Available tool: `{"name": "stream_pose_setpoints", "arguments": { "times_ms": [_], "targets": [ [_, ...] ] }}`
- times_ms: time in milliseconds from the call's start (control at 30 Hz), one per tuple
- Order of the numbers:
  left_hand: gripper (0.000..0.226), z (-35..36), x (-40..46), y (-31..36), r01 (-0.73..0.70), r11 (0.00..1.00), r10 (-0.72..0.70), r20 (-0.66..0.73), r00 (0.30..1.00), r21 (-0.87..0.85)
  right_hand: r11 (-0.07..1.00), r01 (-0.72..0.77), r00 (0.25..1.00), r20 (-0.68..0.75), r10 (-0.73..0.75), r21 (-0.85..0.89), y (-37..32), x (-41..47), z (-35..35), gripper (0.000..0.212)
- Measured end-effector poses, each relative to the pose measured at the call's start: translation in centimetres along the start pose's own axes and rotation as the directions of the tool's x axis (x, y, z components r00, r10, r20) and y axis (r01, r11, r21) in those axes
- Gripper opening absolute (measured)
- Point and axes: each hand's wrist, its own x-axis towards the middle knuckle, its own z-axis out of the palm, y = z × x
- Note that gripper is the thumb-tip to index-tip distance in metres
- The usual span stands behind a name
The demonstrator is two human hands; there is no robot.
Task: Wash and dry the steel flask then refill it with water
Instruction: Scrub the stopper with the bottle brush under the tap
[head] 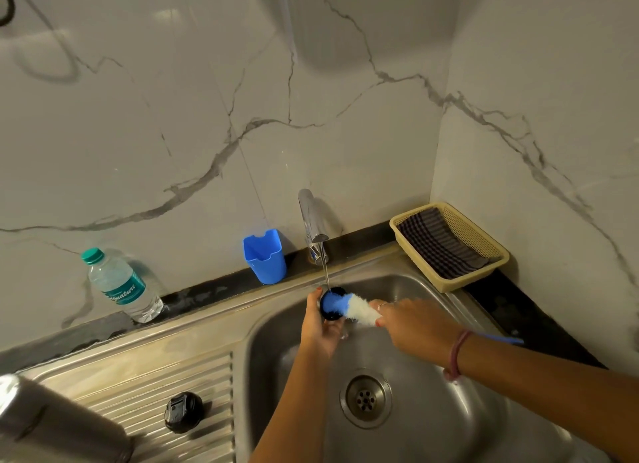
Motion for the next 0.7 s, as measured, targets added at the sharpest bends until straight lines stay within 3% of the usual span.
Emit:
{"name": "stream_pose_setpoints", "arguments": {
  "times_ms": [67, 133, 300, 467, 533, 600, 667, 700],
  "targets": [
    [0.041, -0.4, 0.2, 0.1, -0.019, 1.000, 0.019, -0.025, 1.000, -0.017, 0.887, -0.194, 0.970, 0.216, 0.110, 0.418, 0.3, 0.6, -0.2, 0.027],
    [0.041, -1.1, 0.5, 0.5, -0.040, 0.999, 0.040, -0.059, 0.997, -0.005, 0.663, -0.386, 0.909, 0.386, 0.156, 0.641, 1.1, 0.8, -0.7, 0.019],
    [0.039, -1.7, 0.5, 1.4, -0.040, 0.999, 0.043, -0.167, 0.985, 0.022, 0.549, -0.507, 0.833, 0.541, 0.114, 0.665, 2.8, -1.4, -1.3, 0.033],
    [0.049, -1.9, 0.4, 2.5, -0.014, 0.976, -0.008, -0.100, 0.995, -0.216, 0.294, -0.570, 0.821, 0.545, 0.169, 0.768, 4.5, -3.4, -1.8, 0.016],
    [0.043, -1.8, -0.1, 2.5, 0.023, 0.990, -0.030, -0.049, 0.998, -0.142, 0.353, -0.539, 0.842, 0.489, 0.228, 0.765, 4.9, -4.0, -1.2, 0.016],
    [0.041, -2.0, -0.2, 2.0, 0.050, 0.999, -0.051, -0.027, 0.998, -0.014, 0.574, -0.455, 0.891, 0.341, 0.301, 0.681, 5.3, -4.5, 0.1, 0.027],
    [0.046, -2.3, -0.3, 1.3, 0.051, 0.994, -0.046, -0.059, 0.997, 0.093, 0.877, -0.299, 0.954, 0.136, 0.267, 0.376, 5.8, -5.0, 1.6, 0.038],
    [0.049, -2.5, -0.3, 0.9, 0.035, 0.988, -0.022, -0.091, 0.996, 0.150, 0.960, -0.219, 0.976, 0.045, 0.214, 0.176, 6.0, -5.4, 2.2, 0.042]
  ]
}}
